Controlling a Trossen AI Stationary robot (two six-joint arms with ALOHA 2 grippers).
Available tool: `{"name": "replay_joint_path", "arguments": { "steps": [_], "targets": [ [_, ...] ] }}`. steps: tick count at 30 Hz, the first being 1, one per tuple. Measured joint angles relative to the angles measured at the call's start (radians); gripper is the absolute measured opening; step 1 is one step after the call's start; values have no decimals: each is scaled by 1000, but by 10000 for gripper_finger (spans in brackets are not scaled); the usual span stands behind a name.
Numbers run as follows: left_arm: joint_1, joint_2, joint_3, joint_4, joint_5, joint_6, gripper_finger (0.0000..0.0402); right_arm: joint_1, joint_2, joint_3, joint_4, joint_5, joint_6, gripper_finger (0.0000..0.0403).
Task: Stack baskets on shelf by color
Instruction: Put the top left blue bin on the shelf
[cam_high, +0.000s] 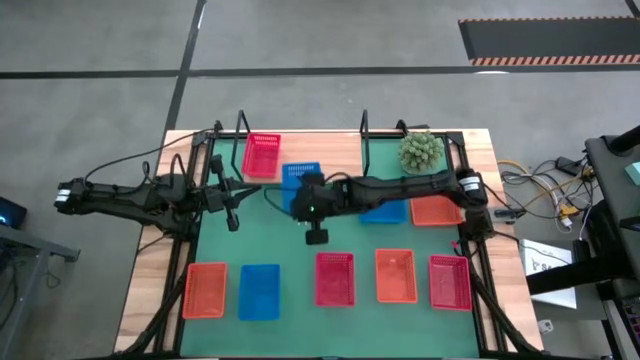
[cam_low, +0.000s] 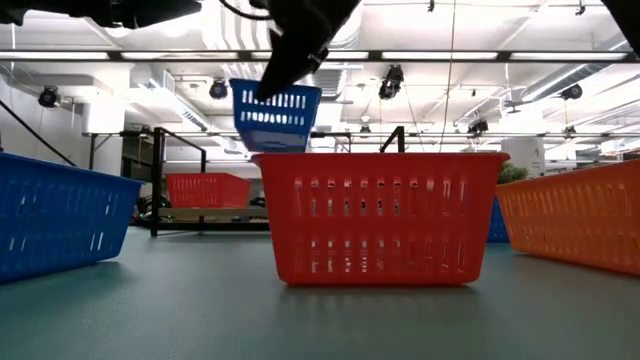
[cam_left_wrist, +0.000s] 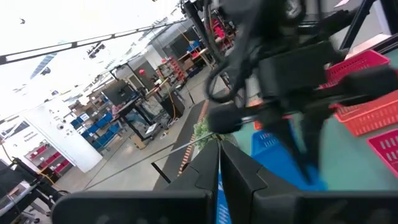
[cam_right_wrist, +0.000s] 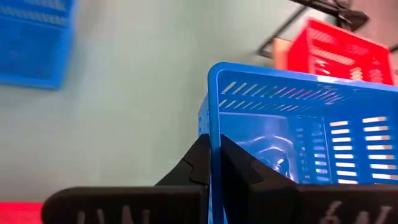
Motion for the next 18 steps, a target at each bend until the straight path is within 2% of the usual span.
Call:
{"name": "replay_joint_path", "arguments": {
  "steps": [10, 15, 18],
  "targets": [
    [0, 0, -2, 0, -2, 8, 0, -181, 44, -3, 63, -11, -74, 9],
    [0, -1, 0, 0, -5, 31, 0, -253, 82, -3, 149, -116, -104, 9],
    [0, 0, 0, 0, -8, 35, 0, -284, 108, -4, 182, -140, -114, 9]
  ]
}}
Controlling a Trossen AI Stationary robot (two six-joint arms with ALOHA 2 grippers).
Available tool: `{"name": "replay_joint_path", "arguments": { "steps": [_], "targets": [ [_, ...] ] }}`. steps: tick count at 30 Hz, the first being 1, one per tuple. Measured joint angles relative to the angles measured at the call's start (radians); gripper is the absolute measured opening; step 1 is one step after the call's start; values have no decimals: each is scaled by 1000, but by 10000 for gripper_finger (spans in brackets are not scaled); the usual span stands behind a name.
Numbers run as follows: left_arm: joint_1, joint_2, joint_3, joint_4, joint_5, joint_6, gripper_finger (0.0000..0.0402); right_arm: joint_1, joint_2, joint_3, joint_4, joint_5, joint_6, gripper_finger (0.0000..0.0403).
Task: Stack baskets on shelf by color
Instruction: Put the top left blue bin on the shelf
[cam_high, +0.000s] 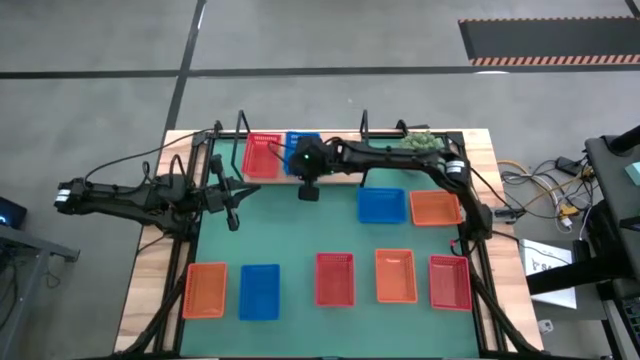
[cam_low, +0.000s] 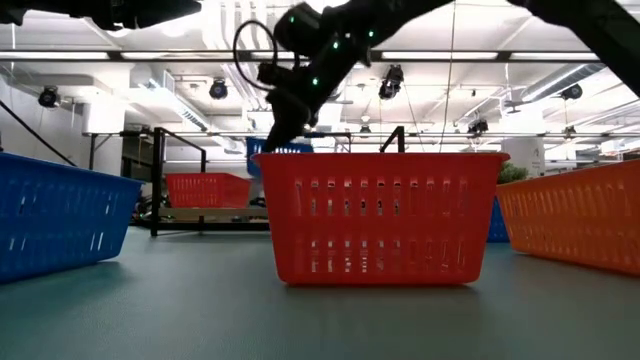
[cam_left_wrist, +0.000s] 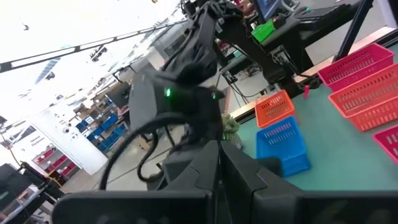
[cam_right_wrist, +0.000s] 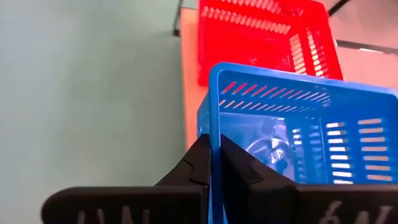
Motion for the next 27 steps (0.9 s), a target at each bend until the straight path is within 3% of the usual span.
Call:
{"name": "replay_joint_path", "arguments": {
  "steps": [17, 27],
  "targets": [
    [0, -1, 2, -1, -1, 9, 0, -35, 92, 2, 22, -2, -80, 10],
    [0, -2, 2, 0, -1, 9, 0, -35, 97, 9, 35, -2, -89, 72]
  ]
}}
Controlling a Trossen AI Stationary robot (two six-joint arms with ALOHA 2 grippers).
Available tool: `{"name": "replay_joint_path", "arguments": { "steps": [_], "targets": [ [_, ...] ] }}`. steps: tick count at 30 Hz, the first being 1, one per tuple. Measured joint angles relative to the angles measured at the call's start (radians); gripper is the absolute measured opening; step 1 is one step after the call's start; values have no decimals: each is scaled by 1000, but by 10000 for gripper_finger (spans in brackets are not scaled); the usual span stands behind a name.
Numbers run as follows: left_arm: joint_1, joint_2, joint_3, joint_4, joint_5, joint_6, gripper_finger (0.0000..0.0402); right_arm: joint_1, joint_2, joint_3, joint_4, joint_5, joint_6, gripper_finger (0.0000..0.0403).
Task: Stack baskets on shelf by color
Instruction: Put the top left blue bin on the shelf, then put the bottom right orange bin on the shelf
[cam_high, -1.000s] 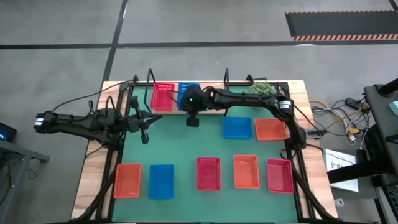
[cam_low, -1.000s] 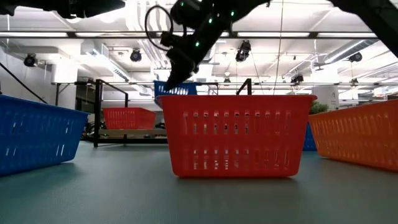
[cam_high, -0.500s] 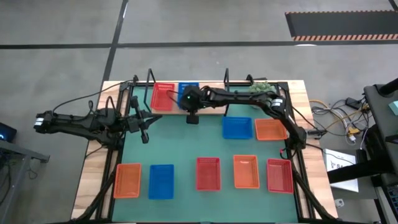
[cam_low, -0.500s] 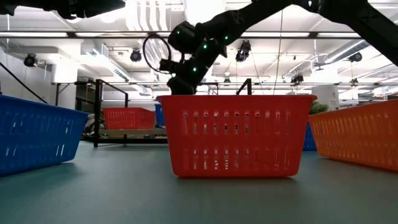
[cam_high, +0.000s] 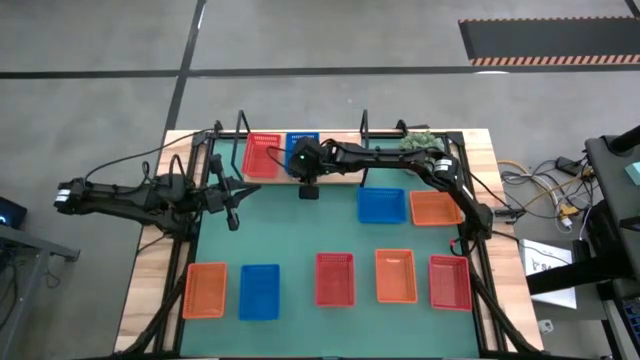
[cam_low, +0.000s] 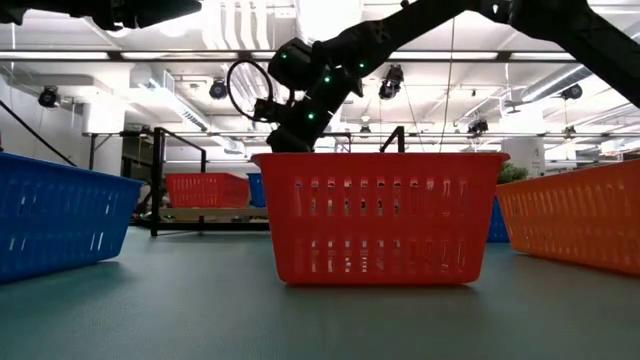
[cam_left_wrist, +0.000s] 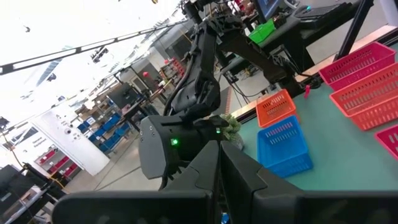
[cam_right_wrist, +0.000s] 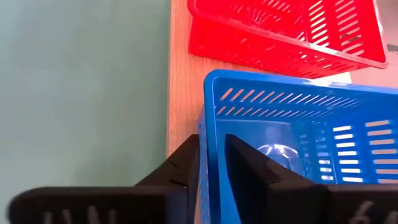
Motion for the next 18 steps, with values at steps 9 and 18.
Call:
{"name": "replay_joint_path", "arguments": {
  "steps": [9, 18],
  "targets": [
    [0, 0, 0, 0, 0, 0, 0, 13, -11, 104, -38, 0, 20, 115],
    [0, 0, 0, 1, 0, 8, 0, 18, 2, 117, 162, -94, 65, 82]
  ]
}}
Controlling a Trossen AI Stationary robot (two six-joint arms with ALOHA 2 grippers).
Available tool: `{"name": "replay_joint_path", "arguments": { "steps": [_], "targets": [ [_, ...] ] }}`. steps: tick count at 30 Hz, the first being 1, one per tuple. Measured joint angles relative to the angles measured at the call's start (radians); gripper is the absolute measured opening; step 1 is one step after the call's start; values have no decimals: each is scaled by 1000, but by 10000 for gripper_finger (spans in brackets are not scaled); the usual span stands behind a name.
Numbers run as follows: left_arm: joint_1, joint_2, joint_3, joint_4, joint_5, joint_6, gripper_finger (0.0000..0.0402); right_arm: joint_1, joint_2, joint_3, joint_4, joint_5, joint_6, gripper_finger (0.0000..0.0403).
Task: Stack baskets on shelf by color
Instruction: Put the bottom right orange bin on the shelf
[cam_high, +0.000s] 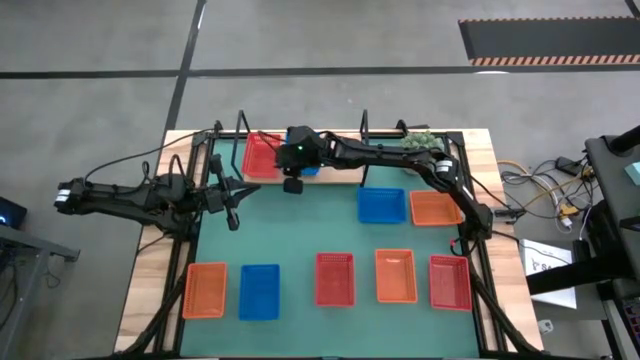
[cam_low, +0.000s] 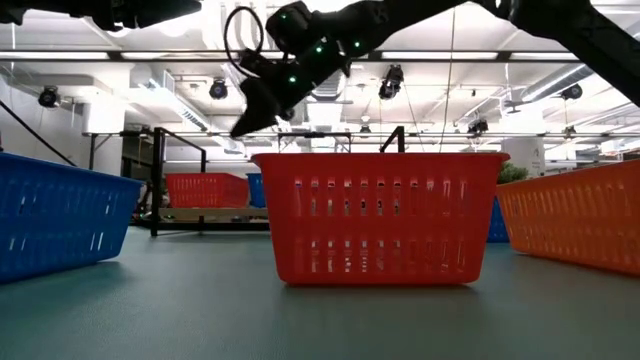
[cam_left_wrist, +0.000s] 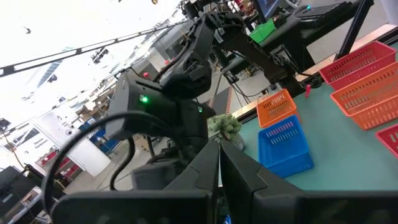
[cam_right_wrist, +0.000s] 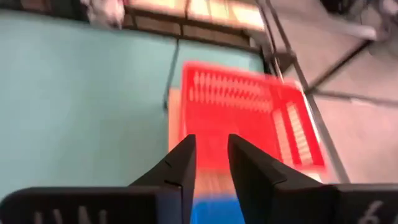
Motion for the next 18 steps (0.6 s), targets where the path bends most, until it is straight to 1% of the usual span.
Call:
{"name": "replay_joint_path", "arguments": {
  "steps": [4, 9, 13, 18],
  "targets": [
    [0, 1, 0, 3, 0, 0, 0, 1, 37, 1, 117, -47, 17, 51],
    [0, -2, -2, 10, -19, 1, 0, 3, 70, 8, 154, -63, 22, 15],
    [0, -1, -2, 18, -19, 5, 0, 0, 102, 26, 160, -63, 43, 9],
    [0, 0, -2, 20, -19, 10, 0, -1, 147, 34, 124, -56, 22, 9]
  ]
}}
